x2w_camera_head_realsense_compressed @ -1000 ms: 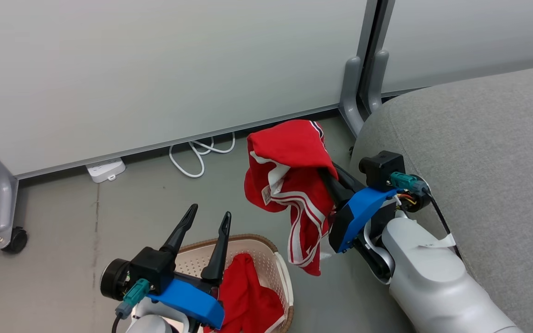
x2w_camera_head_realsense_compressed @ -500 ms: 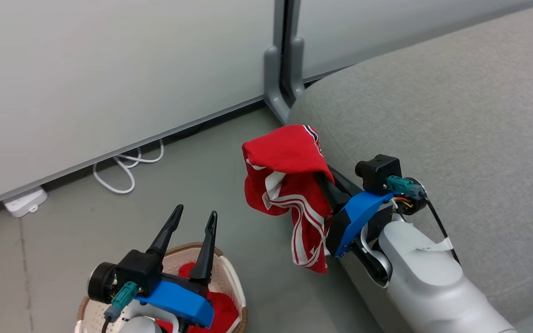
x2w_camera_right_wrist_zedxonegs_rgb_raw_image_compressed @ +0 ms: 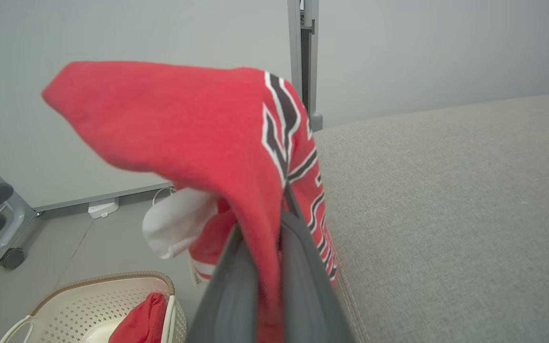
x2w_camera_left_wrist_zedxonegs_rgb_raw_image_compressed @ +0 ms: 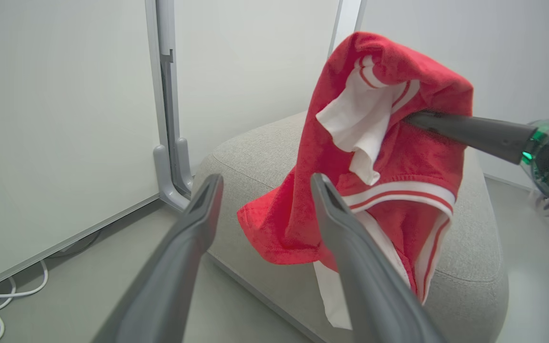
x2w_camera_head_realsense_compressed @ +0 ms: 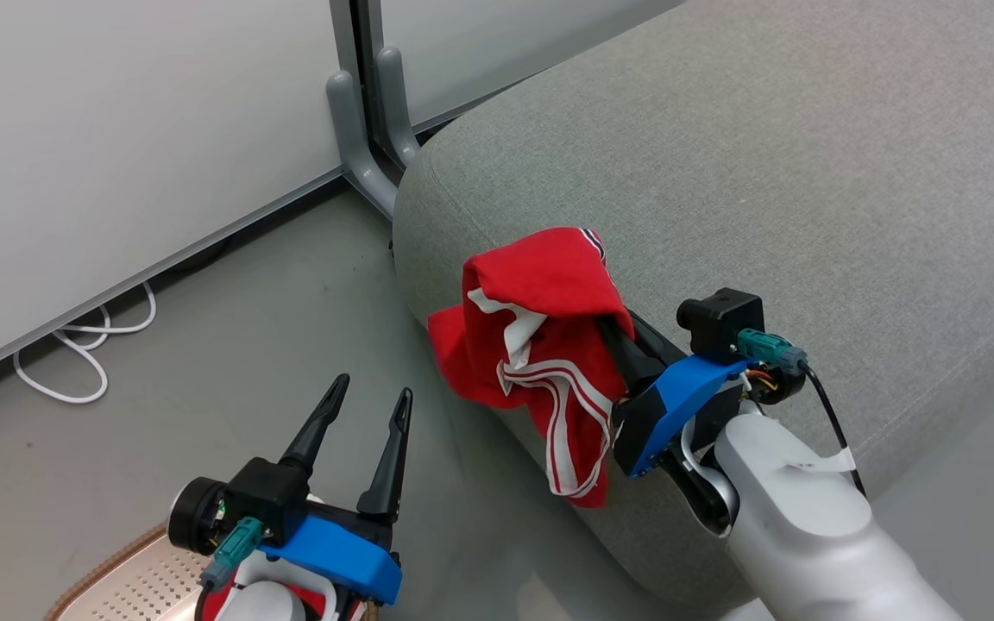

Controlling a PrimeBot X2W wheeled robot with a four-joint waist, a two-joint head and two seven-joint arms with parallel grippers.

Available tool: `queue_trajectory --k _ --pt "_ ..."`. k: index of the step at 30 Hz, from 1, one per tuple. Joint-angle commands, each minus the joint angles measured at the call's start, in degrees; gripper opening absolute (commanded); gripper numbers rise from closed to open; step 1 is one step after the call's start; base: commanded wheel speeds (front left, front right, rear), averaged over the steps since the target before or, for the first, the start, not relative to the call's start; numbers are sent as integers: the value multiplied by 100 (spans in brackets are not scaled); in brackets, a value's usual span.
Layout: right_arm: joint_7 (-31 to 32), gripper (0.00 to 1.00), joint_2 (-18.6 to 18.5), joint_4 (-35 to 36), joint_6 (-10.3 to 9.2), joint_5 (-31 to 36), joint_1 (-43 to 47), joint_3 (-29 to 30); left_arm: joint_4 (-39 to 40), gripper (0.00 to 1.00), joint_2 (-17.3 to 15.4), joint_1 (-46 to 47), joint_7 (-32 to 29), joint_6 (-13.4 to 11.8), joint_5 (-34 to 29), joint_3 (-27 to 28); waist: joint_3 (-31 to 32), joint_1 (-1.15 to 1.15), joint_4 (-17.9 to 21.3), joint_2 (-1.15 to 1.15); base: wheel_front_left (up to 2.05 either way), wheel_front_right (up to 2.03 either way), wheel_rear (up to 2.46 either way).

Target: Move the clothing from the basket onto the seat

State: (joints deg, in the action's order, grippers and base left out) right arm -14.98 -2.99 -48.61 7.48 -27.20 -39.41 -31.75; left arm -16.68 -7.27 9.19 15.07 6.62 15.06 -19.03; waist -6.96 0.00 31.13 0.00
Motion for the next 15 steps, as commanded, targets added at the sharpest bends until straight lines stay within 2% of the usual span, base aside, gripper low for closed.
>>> queue_trajectory --k 1,7,11,15 --pt "-30 0 16 63 3 47 74 41 -21 100 -32 71 15 37 -31 31 -42 0 30 0 0 0 0" --pt "-30 0 13 95 3 119 109 153 -42 100 -28 125 16 57 -66 74 -105 0 31 0 0 0 0" --pt "56 0 -22 57 2 -64 -205 372 41 100 -46 161 15 66 -134 125 -290 0 -28 0 0 0 0" --pt "227 0 -452 -56 2 -374 -896 1103 153 100 -113 374 15 79 -249 54 -750 0 -288 0 0 0 0"
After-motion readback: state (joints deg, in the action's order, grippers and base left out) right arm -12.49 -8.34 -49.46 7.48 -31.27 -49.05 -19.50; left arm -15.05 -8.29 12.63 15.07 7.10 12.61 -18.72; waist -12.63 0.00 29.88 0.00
